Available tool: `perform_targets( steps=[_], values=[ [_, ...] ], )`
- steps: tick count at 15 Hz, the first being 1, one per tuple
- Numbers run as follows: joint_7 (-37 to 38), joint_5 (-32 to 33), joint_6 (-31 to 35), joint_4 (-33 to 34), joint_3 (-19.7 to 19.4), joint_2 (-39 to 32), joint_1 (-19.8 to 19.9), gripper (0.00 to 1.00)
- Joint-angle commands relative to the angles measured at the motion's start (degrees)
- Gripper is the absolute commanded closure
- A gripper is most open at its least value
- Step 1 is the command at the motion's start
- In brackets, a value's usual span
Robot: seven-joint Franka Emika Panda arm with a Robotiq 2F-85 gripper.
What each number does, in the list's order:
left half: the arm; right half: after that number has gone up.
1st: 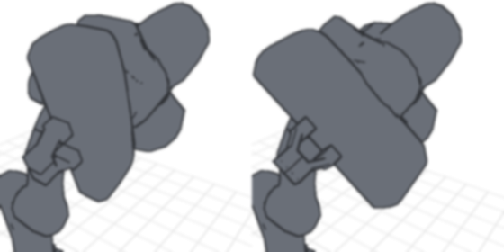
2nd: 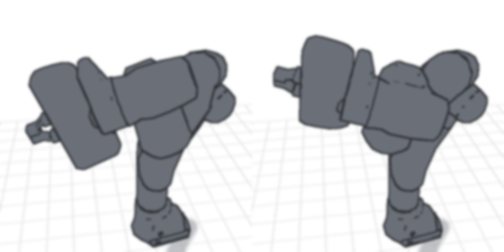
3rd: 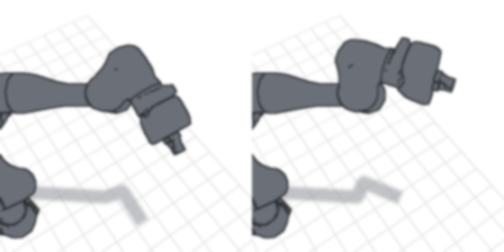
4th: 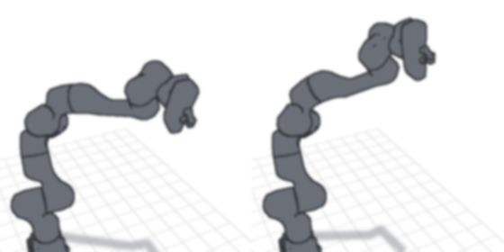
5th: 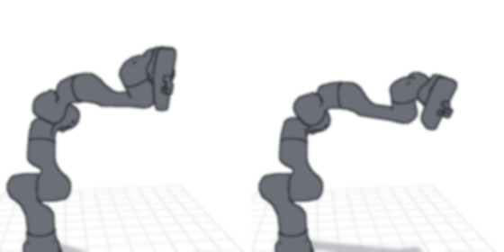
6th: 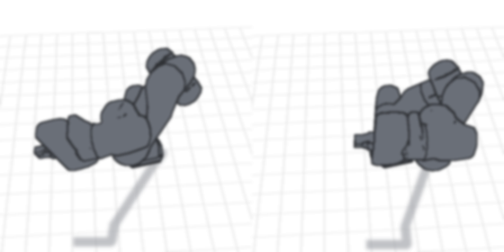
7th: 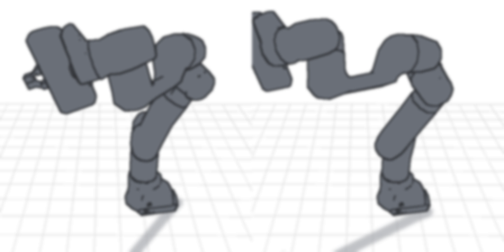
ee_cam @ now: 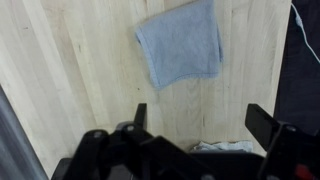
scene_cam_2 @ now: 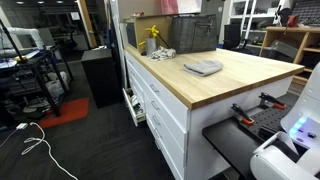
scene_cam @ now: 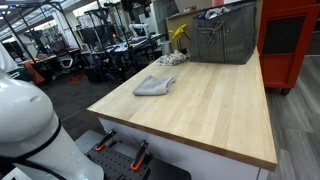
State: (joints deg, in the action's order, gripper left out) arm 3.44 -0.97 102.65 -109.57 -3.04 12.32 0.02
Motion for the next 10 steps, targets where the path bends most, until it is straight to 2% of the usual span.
perform_targets(
  steps=[1,4,5,6,10],
  values=[
    [-0.1,-0.7,-2.3,2.2,1.1,0.2,0.2,0.00],
    [1.6,-1.2,-3.1,3.8,1.9,-1.1,0.2,0.00],
    [6.3,0.5,-4.9,5.2,2.8,-2.7,0.6,0.00],
    [2.3,-0.2,-1.5,2.1,2.2,-0.4,0.4,0.00],
    [5.4,0.0,-2.8,3.4,2.7,-2.1,0.4,0.00]
  ],
)
